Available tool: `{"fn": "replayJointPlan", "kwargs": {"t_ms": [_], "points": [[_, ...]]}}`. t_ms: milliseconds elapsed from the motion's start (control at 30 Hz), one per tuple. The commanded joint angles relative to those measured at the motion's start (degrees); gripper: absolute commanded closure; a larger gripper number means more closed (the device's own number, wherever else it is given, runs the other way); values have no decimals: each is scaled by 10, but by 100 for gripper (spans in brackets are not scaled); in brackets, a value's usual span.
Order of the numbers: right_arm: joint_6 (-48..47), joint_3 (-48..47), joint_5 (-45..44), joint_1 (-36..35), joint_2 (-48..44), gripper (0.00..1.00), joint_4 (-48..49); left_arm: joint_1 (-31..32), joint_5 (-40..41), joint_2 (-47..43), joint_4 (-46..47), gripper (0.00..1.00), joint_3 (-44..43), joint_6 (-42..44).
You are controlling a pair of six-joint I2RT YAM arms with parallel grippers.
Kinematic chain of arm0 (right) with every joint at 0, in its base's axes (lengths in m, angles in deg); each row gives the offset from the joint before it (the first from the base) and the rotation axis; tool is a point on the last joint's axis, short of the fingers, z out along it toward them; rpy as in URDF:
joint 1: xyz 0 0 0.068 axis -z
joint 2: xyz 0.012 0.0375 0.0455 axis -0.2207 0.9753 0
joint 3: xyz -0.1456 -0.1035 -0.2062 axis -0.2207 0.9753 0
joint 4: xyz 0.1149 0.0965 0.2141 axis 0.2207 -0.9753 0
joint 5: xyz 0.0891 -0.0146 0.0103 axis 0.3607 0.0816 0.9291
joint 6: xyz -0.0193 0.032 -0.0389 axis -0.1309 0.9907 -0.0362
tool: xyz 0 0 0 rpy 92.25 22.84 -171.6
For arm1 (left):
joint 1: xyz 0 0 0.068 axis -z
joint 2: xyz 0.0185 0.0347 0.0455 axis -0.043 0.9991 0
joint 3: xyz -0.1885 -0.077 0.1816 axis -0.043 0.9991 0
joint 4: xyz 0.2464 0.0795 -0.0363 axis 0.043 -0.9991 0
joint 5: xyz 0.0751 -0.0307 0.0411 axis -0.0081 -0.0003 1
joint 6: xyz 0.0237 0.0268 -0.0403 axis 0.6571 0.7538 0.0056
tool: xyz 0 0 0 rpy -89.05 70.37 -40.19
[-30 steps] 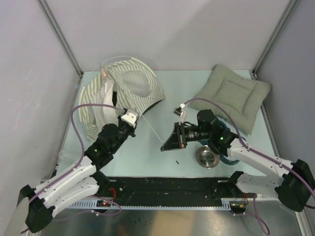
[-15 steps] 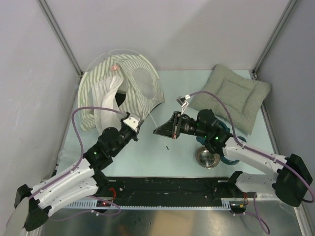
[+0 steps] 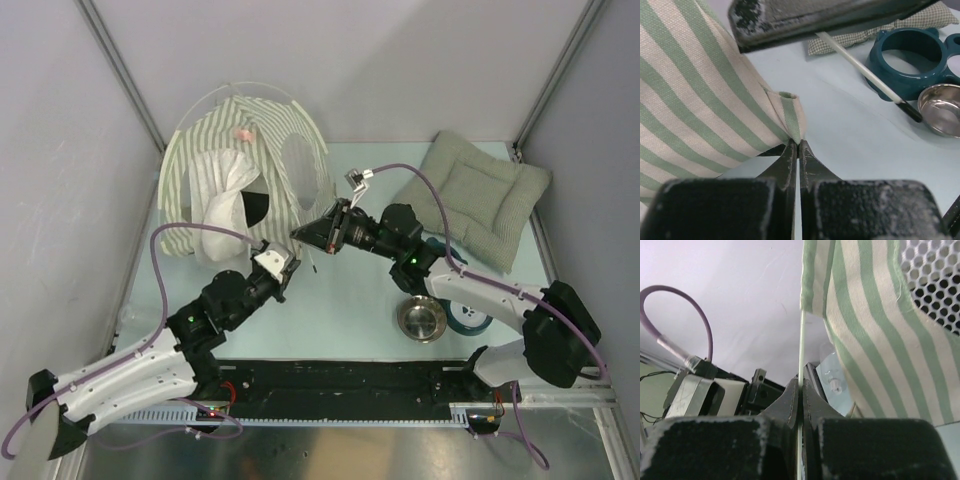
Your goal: Set up the pet tent
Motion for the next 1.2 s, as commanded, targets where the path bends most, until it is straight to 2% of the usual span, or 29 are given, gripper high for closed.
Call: {"fn": "replayJointPlan", "kwargs": {"t_ms": [0,733,1167], "points": [[-28,-67,-43,17,11,100,106,24,-22,-7,-66,100,12,-31],[-104,-138,-80,25,103,100,106,63,-18,14,-75,100,20,-47],[-130,-172,-100,24,134,100,67,65,-31,24,-81,100,12,-39]]}}
